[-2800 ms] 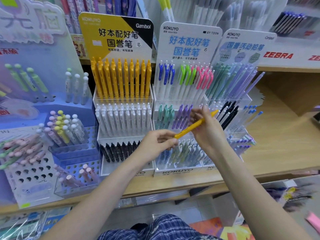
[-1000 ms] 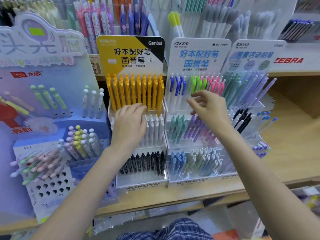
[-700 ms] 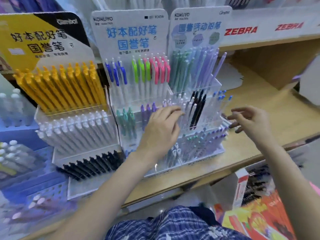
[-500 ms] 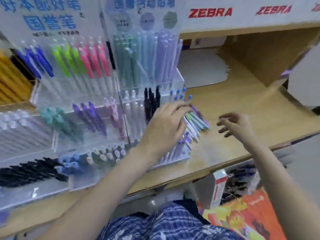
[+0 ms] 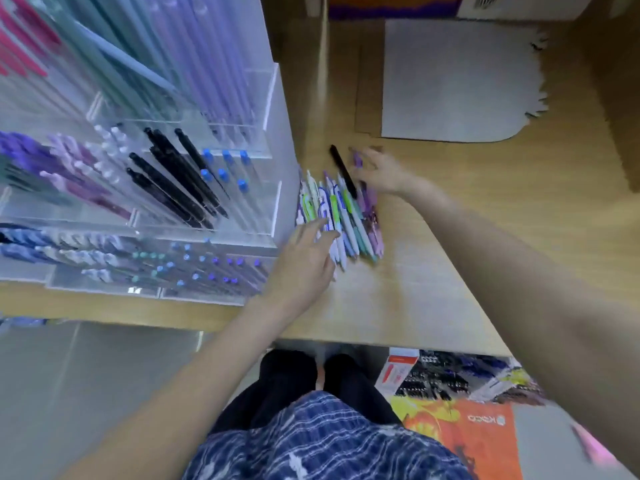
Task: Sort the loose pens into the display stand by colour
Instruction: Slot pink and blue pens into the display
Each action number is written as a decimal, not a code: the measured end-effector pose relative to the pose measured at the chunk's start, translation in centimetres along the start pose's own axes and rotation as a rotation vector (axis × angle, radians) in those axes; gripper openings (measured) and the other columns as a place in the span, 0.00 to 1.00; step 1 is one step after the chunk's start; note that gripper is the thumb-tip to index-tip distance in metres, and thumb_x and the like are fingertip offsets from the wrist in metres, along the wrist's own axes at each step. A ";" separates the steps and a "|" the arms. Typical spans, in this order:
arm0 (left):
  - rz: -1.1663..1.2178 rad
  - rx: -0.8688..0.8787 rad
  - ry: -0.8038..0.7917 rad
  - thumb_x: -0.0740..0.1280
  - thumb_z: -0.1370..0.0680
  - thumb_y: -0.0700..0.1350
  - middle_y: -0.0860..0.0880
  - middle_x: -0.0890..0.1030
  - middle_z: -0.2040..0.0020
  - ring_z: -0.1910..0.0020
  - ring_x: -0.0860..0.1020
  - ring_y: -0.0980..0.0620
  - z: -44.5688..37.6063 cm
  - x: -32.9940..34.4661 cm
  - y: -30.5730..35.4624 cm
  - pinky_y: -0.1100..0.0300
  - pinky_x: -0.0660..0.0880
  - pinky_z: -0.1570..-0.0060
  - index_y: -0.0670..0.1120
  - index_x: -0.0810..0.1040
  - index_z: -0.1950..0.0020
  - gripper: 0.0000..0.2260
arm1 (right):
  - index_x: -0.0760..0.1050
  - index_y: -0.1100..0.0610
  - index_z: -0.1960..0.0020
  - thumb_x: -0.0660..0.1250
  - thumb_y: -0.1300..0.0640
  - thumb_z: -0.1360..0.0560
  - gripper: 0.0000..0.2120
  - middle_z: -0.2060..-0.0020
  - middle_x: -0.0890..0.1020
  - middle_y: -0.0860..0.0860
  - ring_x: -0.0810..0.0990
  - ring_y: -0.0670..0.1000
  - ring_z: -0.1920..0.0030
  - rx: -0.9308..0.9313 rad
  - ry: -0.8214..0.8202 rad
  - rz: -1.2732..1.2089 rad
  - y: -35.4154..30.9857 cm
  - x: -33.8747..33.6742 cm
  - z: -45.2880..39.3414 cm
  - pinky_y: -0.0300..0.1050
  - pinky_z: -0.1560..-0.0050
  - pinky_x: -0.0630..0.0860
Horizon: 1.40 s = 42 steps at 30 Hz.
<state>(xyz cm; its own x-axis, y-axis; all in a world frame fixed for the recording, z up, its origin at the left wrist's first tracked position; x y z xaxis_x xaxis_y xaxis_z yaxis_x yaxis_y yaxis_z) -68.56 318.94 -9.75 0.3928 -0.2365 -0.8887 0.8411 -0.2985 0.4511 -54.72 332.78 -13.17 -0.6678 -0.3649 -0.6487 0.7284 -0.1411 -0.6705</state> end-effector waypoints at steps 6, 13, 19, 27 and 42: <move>-0.139 -0.139 -0.018 0.67 0.30 0.41 0.31 0.66 0.33 0.34 0.66 0.31 -0.2 2.4 -0.9 0.41 0.66 0.37 0.39 0.70 0.32 0.27 | 0.52 0.45 0.24 0.51 0.45 0.19 0.24 0.24 0.53 0.55 0.51 0.66 0.27 -0.079 -0.133 0.398 -3.0 4.1 -7.1 0.61 0.28 0.51; -0.074 -0.276 -0.177 0.58 0.22 0.57 0.41 0.33 0.25 0.27 0.37 0.36 -0.1 7.1 -1.7 0.44 0.44 0.28 0.58 0.36 0.26 0.34 | 0.69 0.46 0.34 0.45 0.48 0.18 0.19 0.29 0.62 0.49 0.54 0.58 0.30 -0.256 -0.340 0.600 -3.7 6.6 -7.3 0.60 0.33 0.53; -0.123 -0.331 -0.082 0.42 0.31 0.70 0.40 0.36 0.25 0.28 0.39 0.30 -0.9 8.2 -1.3 0.38 0.47 0.30 0.59 0.31 0.29 0.36 | 0.62 0.41 0.28 0.48 0.46 0.18 0.19 0.27 0.61 0.47 0.57 0.57 0.30 -0.347 -0.314 0.573 -0.5 5.1 -2.3 0.64 0.30 0.51; -0.190 -0.270 0.043 0.62 0.26 0.60 0.35 0.51 0.25 0.29 0.51 0.27 -1.1 8.7 -2.0 0.33 0.59 0.36 0.56 0.49 0.24 0.34 | 0.60 0.48 0.26 0.50 0.46 0.18 0.21 0.25 0.57 0.52 0.52 0.57 0.25 -0.034 0.042 0.235 5.1 -0.3 -5.4 0.54 0.28 0.48; -0.251 -0.150 0.181 0.57 0.28 0.57 0.33 0.68 0.33 0.37 0.70 0.31 0.0 7.1 -2.9 0.40 0.69 0.40 0.46 0.66 0.32 0.27 | 0.63 0.63 0.29 0.52 0.49 0.24 0.28 0.29 0.65 0.62 0.62 0.61 0.29 -0.194 0.215 0.147 5.8 2.5 5.0 0.51 0.30 0.56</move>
<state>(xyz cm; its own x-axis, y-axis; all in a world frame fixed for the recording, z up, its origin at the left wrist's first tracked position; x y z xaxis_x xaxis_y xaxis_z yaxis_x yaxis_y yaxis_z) -68.22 318.15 -17.34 0.2151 -0.0009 -0.9766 0.9599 -0.1842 0.2116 -51.38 326.40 -16.89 -0.5898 -0.1625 -0.7911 0.7905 0.0842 -0.6066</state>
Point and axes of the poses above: each hand's wrist, its own z-axis away from the middle knuckle, its own x-axis out of the palm, y = z × x, the point moved 7 cm from there along -z, towards the middle knuckle
